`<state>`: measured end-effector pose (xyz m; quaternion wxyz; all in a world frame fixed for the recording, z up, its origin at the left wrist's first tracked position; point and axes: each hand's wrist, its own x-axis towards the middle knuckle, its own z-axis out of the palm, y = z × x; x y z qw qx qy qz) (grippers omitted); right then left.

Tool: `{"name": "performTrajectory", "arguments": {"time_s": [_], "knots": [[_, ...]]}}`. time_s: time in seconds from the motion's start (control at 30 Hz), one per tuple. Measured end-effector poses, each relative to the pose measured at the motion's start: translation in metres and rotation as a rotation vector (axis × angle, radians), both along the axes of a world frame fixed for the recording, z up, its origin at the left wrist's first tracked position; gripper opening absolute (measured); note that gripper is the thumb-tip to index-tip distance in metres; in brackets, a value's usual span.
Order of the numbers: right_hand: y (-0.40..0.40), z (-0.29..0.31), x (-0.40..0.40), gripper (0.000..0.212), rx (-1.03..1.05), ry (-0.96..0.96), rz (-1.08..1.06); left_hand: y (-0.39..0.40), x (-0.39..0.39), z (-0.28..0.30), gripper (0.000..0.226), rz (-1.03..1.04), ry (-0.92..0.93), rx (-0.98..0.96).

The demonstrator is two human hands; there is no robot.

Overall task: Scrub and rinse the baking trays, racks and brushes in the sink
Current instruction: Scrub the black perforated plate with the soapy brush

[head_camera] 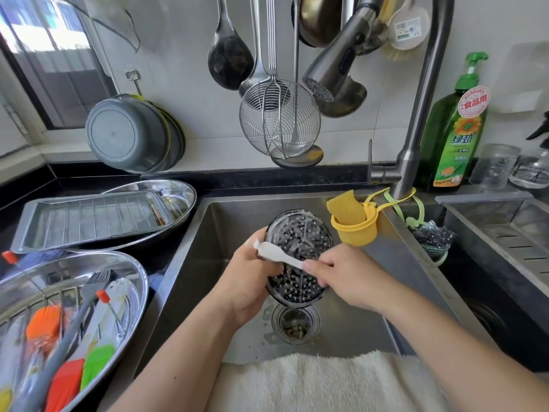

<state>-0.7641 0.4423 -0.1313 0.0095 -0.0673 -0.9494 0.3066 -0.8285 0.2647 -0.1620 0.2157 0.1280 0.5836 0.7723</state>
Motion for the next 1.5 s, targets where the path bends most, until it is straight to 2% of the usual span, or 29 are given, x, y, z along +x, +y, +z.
{"name": "performTrajectory", "arguments": {"time_s": [0.13,0.27,0.33,0.43,0.5,0.7,0.83,1.03,1.23,1.33,1.5], "knots": [[0.005,0.002,-0.005,0.052,-0.033,0.108,-0.089,0.001,0.006,0.007,0.064,-0.025,-0.051,0.04],[-0.001,-0.002,-0.001,0.053,-0.023,0.005,0.019,-0.001,0.006,0.016,0.073,-0.016,-0.097,0.137],[0.001,-0.001,-0.002,0.053,-0.013,-0.017,0.029,-0.004,0.005,0.021,0.069,-0.003,-0.134,0.21],[0.001,-0.002,-0.001,0.055,0.033,-0.026,0.053,-0.003,0.002,0.019,0.042,0.179,-0.225,0.24],[0.001,-0.003,0.001,0.054,0.06,-0.031,0.055,-0.002,-0.002,0.014,0.032,0.297,-0.238,0.24],[0.015,-0.001,0.0,0.053,0.076,-0.072,-0.002,-0.014,-0.014,0.007,0.034,0.544,-0.308,0.325],[0.031,0.003,-0.001,0.049,0.038,-0.072,-0.084,-0.019,-0.021,0.004,0.037,0.634,-0.349,0.325],[0.043,0.002,-0.004,0.05,-0.058,0.003,-0.233,-0.018,-0.018,0.004,0.034,0.573,-0.302,0.249],[0.043,0.007,-0.003,0.049,-0.116,0.106,-0.296,-0.009,-0.008,0.009,0.03,0.37,-0.138,0.085],[0.039,0.007,-0.003,0.051,-0.118,0.125,-0.303,-0.005,-0.004,0.009,0.028,0.337,-0.072,0.01],[0.031,0.007,0.0,0.049,-0.094,-0.119,-0.196,-0.009,-0.01,0.005,0.026,0.487,-0.172,0.115]]}}
